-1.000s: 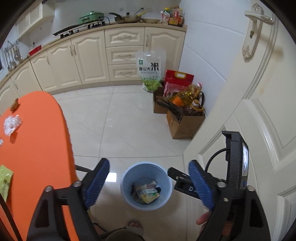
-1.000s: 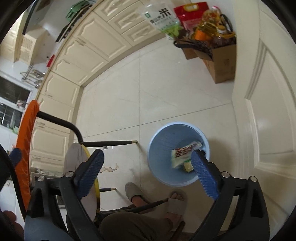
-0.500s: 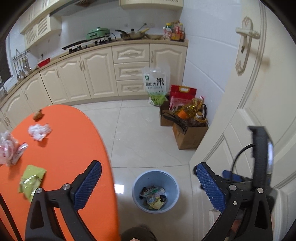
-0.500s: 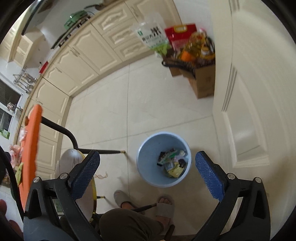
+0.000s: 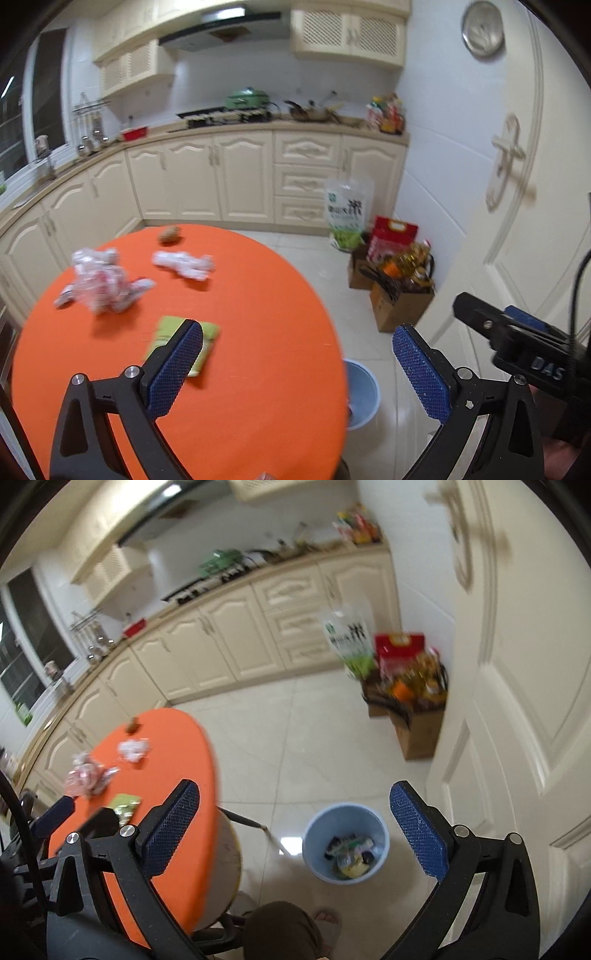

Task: Collect trash
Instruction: 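Move both open tools back over the orange table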

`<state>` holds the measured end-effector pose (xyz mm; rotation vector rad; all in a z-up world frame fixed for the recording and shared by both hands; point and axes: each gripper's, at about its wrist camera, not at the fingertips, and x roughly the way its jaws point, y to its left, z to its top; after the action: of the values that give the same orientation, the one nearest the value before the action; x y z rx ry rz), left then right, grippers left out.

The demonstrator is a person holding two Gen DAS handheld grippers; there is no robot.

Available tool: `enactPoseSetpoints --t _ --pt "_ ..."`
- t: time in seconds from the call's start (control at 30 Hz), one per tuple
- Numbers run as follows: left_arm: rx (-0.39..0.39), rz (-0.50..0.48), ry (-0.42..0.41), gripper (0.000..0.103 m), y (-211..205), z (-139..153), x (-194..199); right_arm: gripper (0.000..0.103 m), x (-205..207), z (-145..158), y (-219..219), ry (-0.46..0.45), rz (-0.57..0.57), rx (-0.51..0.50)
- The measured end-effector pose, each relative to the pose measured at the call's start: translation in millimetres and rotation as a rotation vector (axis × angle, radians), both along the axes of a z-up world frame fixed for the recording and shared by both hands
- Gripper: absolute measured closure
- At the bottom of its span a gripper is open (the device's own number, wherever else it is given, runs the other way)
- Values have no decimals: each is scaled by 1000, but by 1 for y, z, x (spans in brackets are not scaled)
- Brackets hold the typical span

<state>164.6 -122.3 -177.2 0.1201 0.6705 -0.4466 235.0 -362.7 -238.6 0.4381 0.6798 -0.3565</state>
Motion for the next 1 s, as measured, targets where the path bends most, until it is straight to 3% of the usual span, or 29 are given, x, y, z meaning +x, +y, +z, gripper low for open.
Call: enactPoseSetpoints --t 0.33,0.57,0.83,1.0 --pt "-69 169 -79 1 118 30 -66 0 9 61 120 -103 132 -135" --pt "-100 291 -116 1 183 38 -115 0 17 80 188 -145 231 -204" --pt "-122 422 -145 1 230 38 -172 0 32 86 256 -171 359 -282" --pt "-115 469 -140 1 227 38 -181 0 43 75 272 -147 392 -291"
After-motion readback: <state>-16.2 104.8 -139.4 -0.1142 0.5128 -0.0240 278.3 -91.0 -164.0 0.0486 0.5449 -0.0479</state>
